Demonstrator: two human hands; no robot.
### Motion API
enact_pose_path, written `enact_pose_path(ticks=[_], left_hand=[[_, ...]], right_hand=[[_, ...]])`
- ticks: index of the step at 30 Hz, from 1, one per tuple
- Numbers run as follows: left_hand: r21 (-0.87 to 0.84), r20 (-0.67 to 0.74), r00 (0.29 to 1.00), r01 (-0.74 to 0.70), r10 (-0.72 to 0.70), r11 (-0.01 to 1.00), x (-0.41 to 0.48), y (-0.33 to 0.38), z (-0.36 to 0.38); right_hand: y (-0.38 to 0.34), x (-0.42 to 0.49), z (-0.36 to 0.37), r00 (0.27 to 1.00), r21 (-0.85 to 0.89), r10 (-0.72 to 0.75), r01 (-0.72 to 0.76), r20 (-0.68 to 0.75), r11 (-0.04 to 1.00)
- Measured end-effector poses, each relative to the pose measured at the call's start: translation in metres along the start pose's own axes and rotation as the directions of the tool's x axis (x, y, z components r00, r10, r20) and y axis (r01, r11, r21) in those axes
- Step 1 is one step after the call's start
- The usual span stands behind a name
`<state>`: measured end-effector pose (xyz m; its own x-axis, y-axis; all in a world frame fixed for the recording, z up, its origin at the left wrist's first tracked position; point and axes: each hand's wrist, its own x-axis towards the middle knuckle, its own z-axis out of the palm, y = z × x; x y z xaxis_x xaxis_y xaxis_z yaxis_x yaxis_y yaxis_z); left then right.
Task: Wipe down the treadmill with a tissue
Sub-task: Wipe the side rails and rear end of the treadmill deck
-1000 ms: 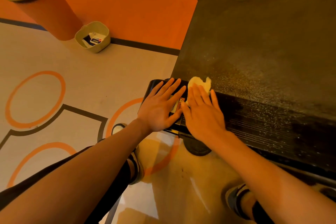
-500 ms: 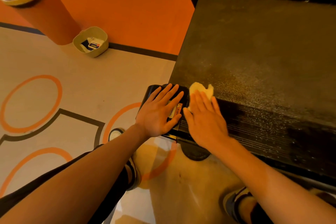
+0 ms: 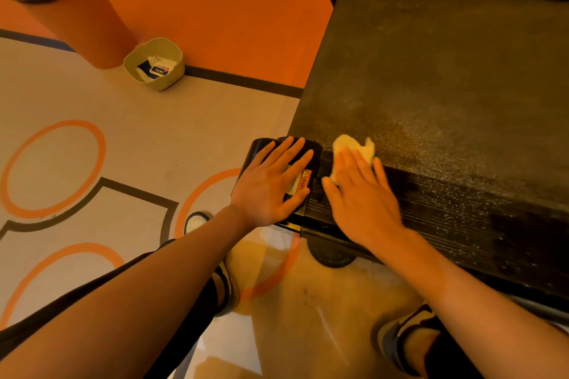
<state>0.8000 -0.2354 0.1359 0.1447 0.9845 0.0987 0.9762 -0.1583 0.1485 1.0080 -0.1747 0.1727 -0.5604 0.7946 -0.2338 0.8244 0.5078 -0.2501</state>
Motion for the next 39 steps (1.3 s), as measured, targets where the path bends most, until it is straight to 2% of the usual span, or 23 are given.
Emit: enact_pose_path(ticks=[2, 5, 9, 12, 16, 19, 23, 27, 30, 32, 36, 39], left_hand=[[-0.014, -0.016, 1.000, 0.005, -0.005, 1.000, 0.000, 0.001, 0.000], [0.001, -0.005, 1.000, -0.008, 0.008, 1.000, 0.000, 0.000, 0.000], [-0.008, 0.001, 1.000, -0.020, 0.020, 1.000, 0.001, -0.002, 0.000], [-0.013, 0.007, 1.000, -0.019, 0.019, 1.000, 0.000, -0.002, 0.000], [-0.015, 0.005, 1.000, -0.004, 0.004, 1.000, 0.000, 0.000, -0.001], [-0.015, 0.008, 1.000, -0.012, 0.012, 1.000, 0.000, 0.001, -0.002], [-0.001, 0.021, 1.000, -0.023, 0.023, 1.000, 0.000, -0.002, -0.003], [0.000, 0.020, 1.000, -0.019, 0.019, 1.000, 0.000, 0.000, -0.004], [-0.015, 0.017, 1.000, -0.021, 0.022, 1.000, 0.000, 0.002, -0.005], [-0.007, 0.025, 0.999, -0.023, 0.024, 1.000, 0.000, 0.002, -0.007], [0.024, 0.037, 0.999, -0.009, 0.008, 1.000, 0.001, 0.001, -0.008], [0.033, 0.045, 0.999, -0.007, 0.006, 0.999, 0.001, 0.001, -0.008]], right_hand=[[-0.015, 0.012, 0.004, 0.998, -0.038, -0.068, 0.069, 0.019, 0.997], [0.013, -0.010, 0.005, 0.994, -0.100, -0.105, 0.105, 0.009, 0.989], [0.068, -0.056, -0.004, 0.998, -0.107, 0.058, -0.056, 0.017, 0.993], [0.043, -0.042, -0.004, 0.991, -0.035, 0.126, -0.125, 0.035, 0.992], [-0.016, 0.001, 0.008, 0.999, 0.003, -0.035, 0.035, 0.013, 0.999], [-0.003, -0.016, 0.006, 0.992, -0.046, -0.119, 0.121, 0.028, 0.992], [0.031, -0.076, 0.009, 0.995, -0.057, -0.094, 0.096, 0.044, 0.994], [0.000, -0.040, 0.014, 0.998, -0.013, -0.056, 0.056, 0.007, 0.998], [-0.027, -0.029, 0.015, 0.991, -0.006, -0.122, 0.122, 0.053, 0.993], [-0.017, -0.056, 0.018, 0.986, -0.045, -0.163, 0.164, 0.039, 0.985], [0.029, -0.099, 0.020, 0.999, -0.052, -0.046, 0.046, -0.012, 0.998], [0.000, -0.077, 0.028, 0.999, -0.046, -0.005, 0.003, -0.047, 0.999]])
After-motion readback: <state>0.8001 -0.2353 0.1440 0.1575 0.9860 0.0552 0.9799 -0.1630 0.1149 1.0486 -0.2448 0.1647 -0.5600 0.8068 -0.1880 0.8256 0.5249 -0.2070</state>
